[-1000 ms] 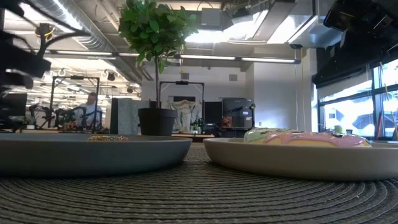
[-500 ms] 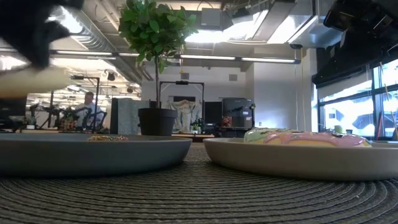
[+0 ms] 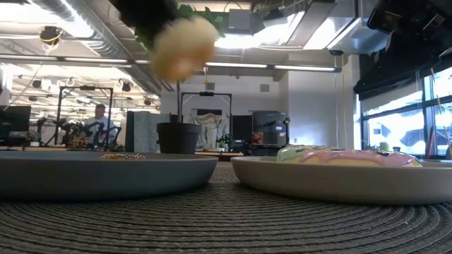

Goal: Pick & Place donuts
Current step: Put the black donut on the light gray plate

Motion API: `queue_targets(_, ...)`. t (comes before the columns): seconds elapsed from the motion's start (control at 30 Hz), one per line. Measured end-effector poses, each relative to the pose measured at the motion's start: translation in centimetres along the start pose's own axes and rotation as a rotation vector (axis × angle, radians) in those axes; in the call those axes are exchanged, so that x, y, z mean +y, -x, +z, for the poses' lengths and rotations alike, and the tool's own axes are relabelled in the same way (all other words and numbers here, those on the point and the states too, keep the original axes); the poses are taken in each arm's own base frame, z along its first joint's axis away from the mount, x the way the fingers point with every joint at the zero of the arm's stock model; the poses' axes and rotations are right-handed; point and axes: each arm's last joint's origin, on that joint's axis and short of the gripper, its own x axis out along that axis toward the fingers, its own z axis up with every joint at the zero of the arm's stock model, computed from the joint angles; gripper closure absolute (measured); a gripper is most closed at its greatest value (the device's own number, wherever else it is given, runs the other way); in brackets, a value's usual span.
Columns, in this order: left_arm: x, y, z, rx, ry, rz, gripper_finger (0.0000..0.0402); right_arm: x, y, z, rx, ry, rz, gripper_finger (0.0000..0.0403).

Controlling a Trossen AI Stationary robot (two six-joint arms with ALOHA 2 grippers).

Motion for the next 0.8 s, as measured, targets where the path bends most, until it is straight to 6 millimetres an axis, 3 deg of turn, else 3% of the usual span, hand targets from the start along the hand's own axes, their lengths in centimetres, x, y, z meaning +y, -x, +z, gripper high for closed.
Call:
queue_targets(0.4, 1.2, -8.8, 3.1, 0.126, -0.076, -0.084, 0.0398, 0.0, 0.0, 0.0, 0.000, 0.001, -0.001, 0.0299)
queue_targets(0.8, 0.5, -13.3, 5.3, 0.269, -0.098, -0.106, 0.0398, 0.0, 0.0, 0.0, 0.004, 0.006, -0.003, 0.0299)
